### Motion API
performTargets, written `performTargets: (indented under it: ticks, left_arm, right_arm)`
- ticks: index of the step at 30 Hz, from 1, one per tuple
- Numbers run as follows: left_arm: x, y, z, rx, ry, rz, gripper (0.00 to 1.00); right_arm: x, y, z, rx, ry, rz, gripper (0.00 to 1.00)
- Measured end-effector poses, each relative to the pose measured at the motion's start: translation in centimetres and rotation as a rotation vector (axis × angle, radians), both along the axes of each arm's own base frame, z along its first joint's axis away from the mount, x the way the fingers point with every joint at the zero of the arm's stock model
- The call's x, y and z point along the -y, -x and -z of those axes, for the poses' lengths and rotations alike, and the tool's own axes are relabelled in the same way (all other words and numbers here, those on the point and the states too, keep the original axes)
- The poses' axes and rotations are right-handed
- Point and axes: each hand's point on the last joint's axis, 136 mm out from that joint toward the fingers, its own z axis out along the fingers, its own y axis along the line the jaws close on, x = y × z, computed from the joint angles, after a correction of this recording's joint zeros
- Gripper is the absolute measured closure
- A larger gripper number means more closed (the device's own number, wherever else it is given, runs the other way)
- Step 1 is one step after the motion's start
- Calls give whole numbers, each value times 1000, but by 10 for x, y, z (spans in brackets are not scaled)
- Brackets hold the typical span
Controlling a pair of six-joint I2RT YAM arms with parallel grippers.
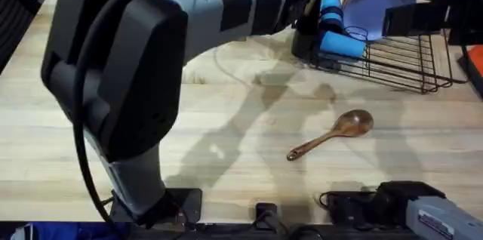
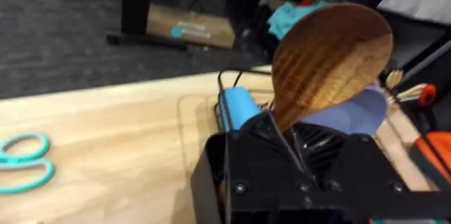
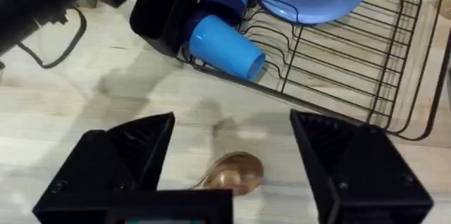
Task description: Pick up the spoon on the table one by one and put them onto the rack
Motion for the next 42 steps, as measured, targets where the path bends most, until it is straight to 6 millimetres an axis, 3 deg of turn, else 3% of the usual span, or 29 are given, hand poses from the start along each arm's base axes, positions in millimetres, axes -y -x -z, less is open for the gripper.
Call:
performTargets:
  ticks: [11,22,25,27,31,39,42]
  left_arm:
    - [-9,12,45,-148,-125,2,956]
    - [-13,13,50,-173,-151,-11,938]
    - [-16,14,54,-185,-166,-20,828]
    - [-19,17,63,-209,-193,-18,636]
    - [-21,18,69,-211,-226,-13,47]
    - [-30,18,72,-213,-276,-18,8]
    - [-49,20,53,-221,-280,-42,8]
  right_arm:
    - [0,-1,-1,3,0,0,5]
    - [0,-1,-1,3,0,0,5]
    - [0,-1,-1,3,0,0,5]
    - [0,-1,-1,3,0,0,5]
    - [0,-1,-1,4,0,0,5]
    - [0,-5,4,-15,0,0,5]
    - [0,-11,15,-54,0,0,5]
